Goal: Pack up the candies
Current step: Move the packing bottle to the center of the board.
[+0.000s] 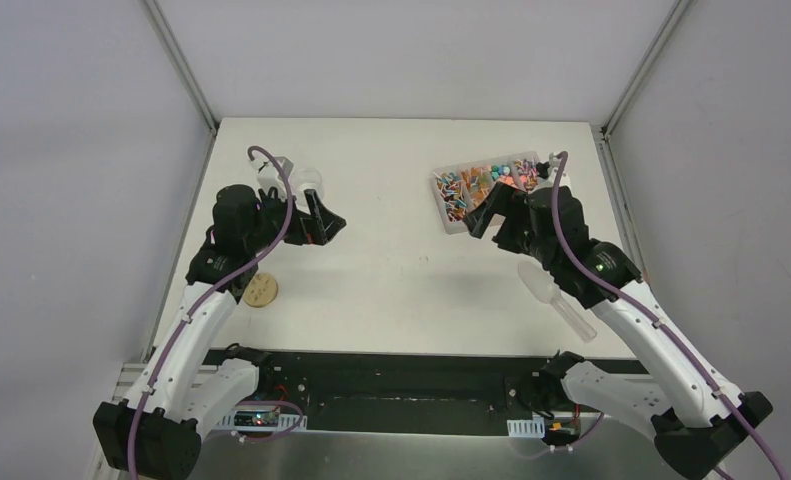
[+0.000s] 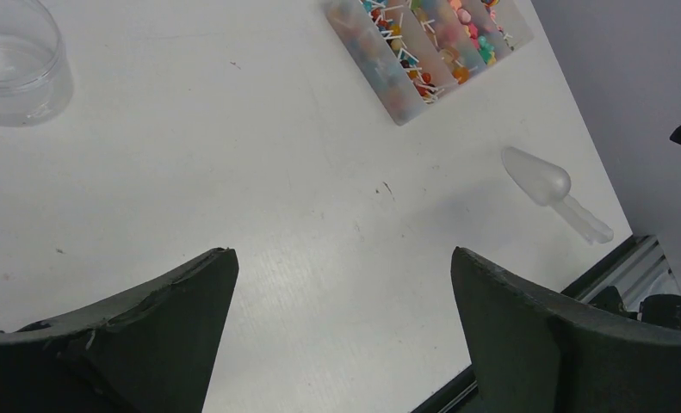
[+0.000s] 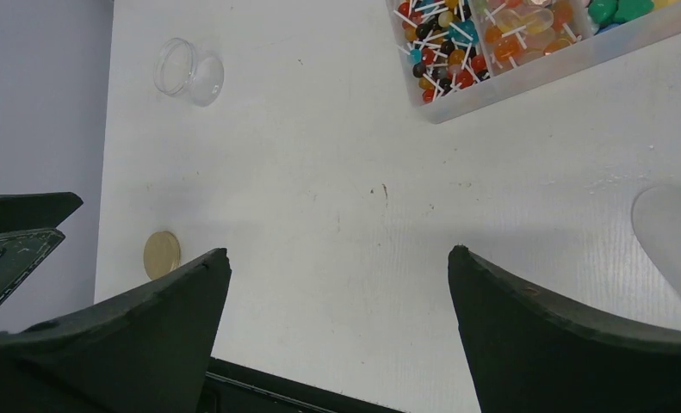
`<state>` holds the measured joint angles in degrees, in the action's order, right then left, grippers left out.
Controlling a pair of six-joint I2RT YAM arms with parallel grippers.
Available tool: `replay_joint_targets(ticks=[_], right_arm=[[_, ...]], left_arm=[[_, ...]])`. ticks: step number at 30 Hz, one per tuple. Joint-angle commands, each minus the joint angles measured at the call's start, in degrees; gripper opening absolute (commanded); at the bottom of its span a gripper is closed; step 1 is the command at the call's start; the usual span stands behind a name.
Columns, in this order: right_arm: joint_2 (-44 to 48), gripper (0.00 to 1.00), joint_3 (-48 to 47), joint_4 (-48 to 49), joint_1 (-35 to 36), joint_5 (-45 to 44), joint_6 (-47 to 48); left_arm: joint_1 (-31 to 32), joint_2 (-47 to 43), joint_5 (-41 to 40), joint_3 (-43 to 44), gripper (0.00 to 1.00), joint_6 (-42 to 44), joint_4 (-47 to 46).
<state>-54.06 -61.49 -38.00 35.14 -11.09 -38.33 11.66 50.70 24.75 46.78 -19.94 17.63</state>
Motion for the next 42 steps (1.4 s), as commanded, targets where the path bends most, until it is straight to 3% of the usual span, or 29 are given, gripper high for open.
replay_joint_targets(ticks=[1,5,13,18,24,30,33,36,42], right_arm=[[2.1,1.0,-0.2,2.3,0.3,0.3,-0.5],[2.6,1.0,0.9,2.8,0.3,0.2,-0.2],[6.4,1.0,6.3,6.4,0.3,3.4,2.6],[8.6,1.0,8.7,8.5,0.3,5.7,7.6],[9.9,1.0,8.6,9.2,0.3,10.3,13.7],[14.4,1.0,10.8,12.3,0.3,15.3,15.7],[15.6,1.0,11.2,12.6,0.3,15.3,15.9],[15.6,1.0,10.9,12.1,0.3,15.7,16.2],[15.2,1.0,10.7,12.1,0.3,16.4,17.1]], left_arm=[[0.4,-1.2,-2.5,2.5,0.99,0.0,-1.0],[0.4,-1.2,-6.4,2.1,0.99,-1.5,-1.0],[0.4,1.9,-22.4,2.7,0.99,-5.2,-0.9],[0.1,9.7,-34.9,4.3,0.99,-5.9,-2.0],[-1.2,23.2,-41.8,12.1,0.99,-1.3,-2.2],[-3.4,36.4,-38.9,19.0,0.99,5.4,-2.3],[-5.2,41.2,-39.1,21.8,0.83,6.0,-2.3],[-10.2,45.2,-29.8,24.7,0.63,3.5,-2.2],[-11.2,51.0,-25.9,28.9,0.6,3.3,-3.0]])
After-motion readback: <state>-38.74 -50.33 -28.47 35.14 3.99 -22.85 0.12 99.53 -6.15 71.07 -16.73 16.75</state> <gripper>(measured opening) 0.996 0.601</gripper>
